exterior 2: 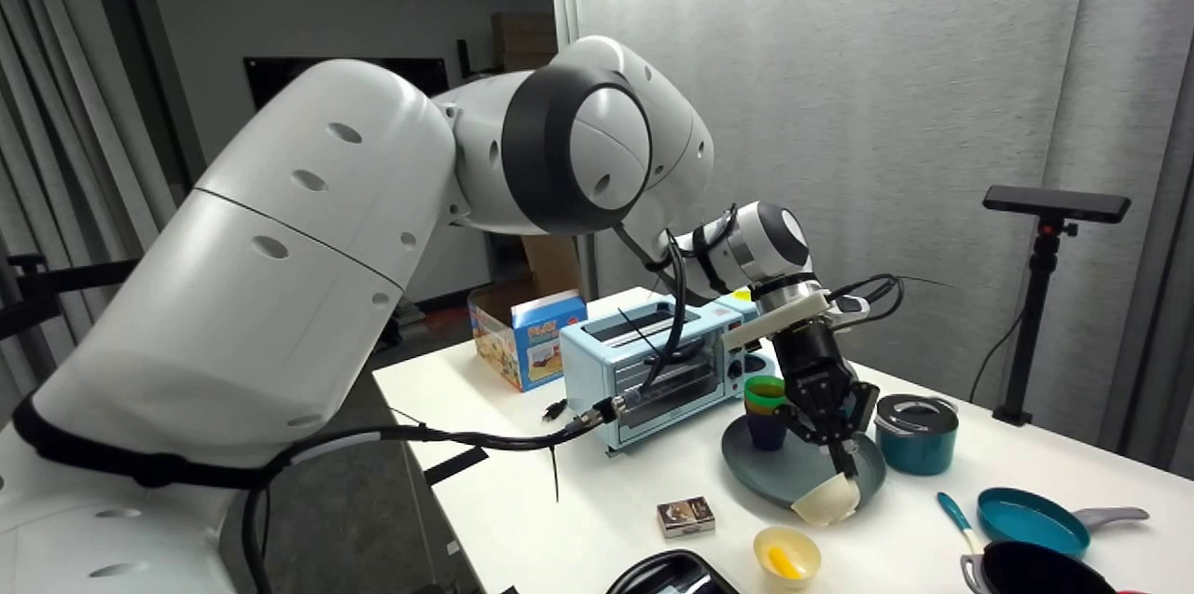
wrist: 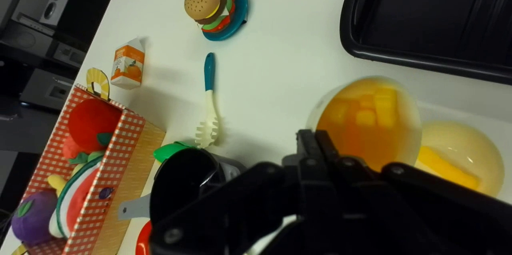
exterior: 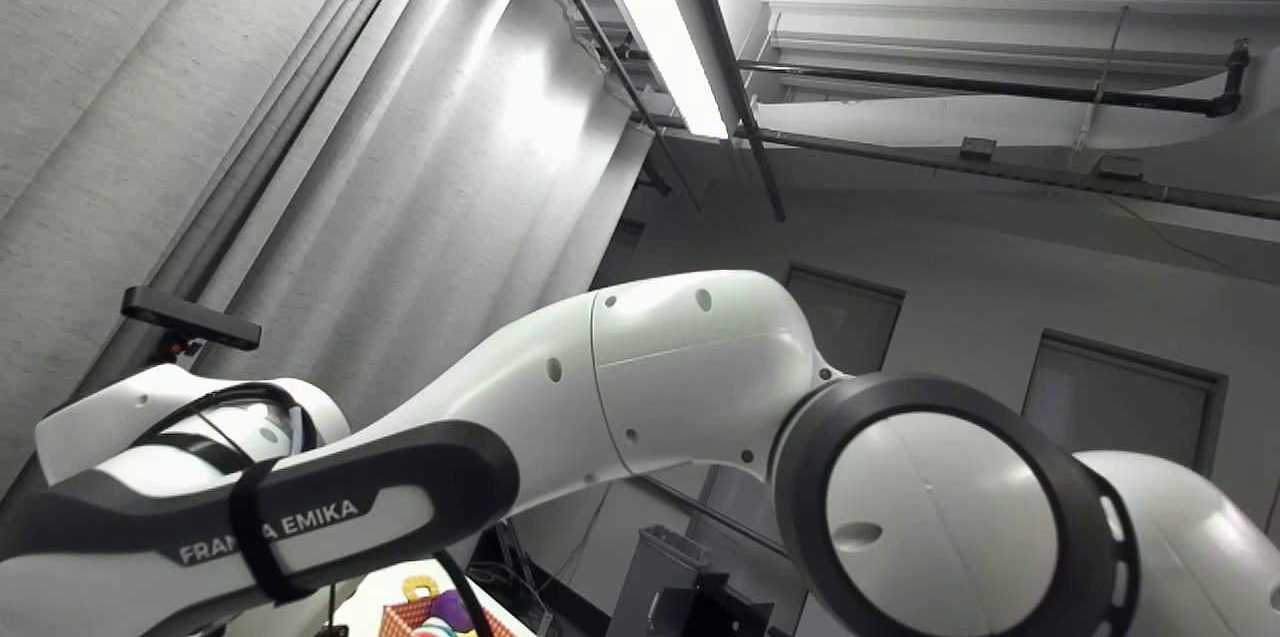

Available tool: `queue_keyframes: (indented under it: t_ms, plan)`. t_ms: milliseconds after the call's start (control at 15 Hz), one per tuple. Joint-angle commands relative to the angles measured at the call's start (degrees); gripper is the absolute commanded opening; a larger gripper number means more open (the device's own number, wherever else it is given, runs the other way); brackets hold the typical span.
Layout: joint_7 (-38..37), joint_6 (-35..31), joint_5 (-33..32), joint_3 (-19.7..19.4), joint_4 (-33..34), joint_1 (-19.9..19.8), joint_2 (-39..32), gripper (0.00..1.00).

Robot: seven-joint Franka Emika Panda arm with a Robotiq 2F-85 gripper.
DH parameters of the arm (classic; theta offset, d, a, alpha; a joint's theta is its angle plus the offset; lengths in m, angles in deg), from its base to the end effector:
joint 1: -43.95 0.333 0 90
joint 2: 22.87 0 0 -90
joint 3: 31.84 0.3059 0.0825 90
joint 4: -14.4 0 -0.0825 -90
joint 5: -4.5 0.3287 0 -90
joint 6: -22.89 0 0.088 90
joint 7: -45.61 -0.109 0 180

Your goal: Pick up the bowl on the right and pout its contents in the bowl on the left.

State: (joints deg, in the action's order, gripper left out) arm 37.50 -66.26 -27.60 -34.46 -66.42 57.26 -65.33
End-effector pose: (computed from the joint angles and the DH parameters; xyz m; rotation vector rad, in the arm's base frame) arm 0.6084 0.0606 0.2682 2.3933 0.2593 -0.6075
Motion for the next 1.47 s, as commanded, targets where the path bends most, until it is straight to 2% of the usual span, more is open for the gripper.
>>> queue_keyframes:
  t_ms: [0, 733, 1400]
  plan:
    - [-1.38, 4.0, -1.52, -0.82, 5.11, 1.16, -3.13, 0.01]
    - [-7.05, 12.41, -2.12, -2.13, 9.75, 3.48, -7.54, 0.01]
    - [-6.99, 21.63, -2.35, -2.28, 16.45, 3.97, -11.6, 0.01]
